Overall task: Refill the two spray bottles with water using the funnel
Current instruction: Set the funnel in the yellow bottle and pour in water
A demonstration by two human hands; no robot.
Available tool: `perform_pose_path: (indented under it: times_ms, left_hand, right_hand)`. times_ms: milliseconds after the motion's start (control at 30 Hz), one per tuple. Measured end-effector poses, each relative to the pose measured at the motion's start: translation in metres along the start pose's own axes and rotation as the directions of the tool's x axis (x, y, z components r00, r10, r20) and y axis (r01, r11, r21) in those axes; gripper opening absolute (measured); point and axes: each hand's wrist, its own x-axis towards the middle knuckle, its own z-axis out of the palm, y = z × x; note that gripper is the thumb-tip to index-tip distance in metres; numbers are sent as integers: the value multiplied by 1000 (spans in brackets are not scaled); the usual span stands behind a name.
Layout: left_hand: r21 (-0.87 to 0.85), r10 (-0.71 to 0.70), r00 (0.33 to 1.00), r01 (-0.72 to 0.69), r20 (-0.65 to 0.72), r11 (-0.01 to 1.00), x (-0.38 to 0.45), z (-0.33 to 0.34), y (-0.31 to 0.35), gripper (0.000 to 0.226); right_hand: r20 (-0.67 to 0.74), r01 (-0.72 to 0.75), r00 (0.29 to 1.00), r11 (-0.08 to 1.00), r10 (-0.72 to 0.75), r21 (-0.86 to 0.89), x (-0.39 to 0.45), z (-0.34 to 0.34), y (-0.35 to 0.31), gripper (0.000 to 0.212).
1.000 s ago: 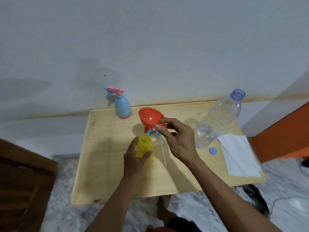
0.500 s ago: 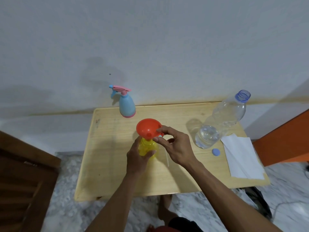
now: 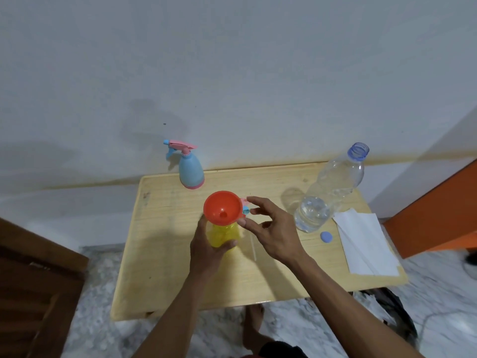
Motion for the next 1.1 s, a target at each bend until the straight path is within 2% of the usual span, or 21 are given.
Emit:
perform_pose_path:
  times_ms: [133,200,333,467,567,700,833,1100]
  left_hand:
    - [-94,-47,999,47,4,994,-4,-15,4,128]
    - [-168,-40,999,38,-8,985,-7,-24,11,133]
    - [-144,78,996,-83,-35,986,-8,-33,39,124]
    - [-103,139,990,-142,-35,984,-5,-33,67,112]
    - [-72,142,990,-143,-12,987,-7,-32,72,106]
    - [-75,118,993,-117,12,990,-9,-30,66,105]
    - [-81,98,995,-98,-5,992,-11,-28,67,104]
    - [-75,35,997,-40,-65,996,-12,-25,70,99]
  right_hand:
    - [-192,-56,980,998,59,23,-13,-25,1,48]
    - [-295,-76,952,997,82,30,-19,-39,3,45]
    - [-503,-129,857,992,116,9,-27,-65,6,44]
    - [-658,-143,744,990,114,10,-18,-83,8,70]
    - [-663,-186,732,982,154,24,-5,-95,14,100]
    - [-589,-217,785,976,194,32,12,-106,30,124]
    - [-509,-187,831,975,224,122,20,-108,40,119]
    - [-517,-118,839,984,170,132,39,-109,54,106]
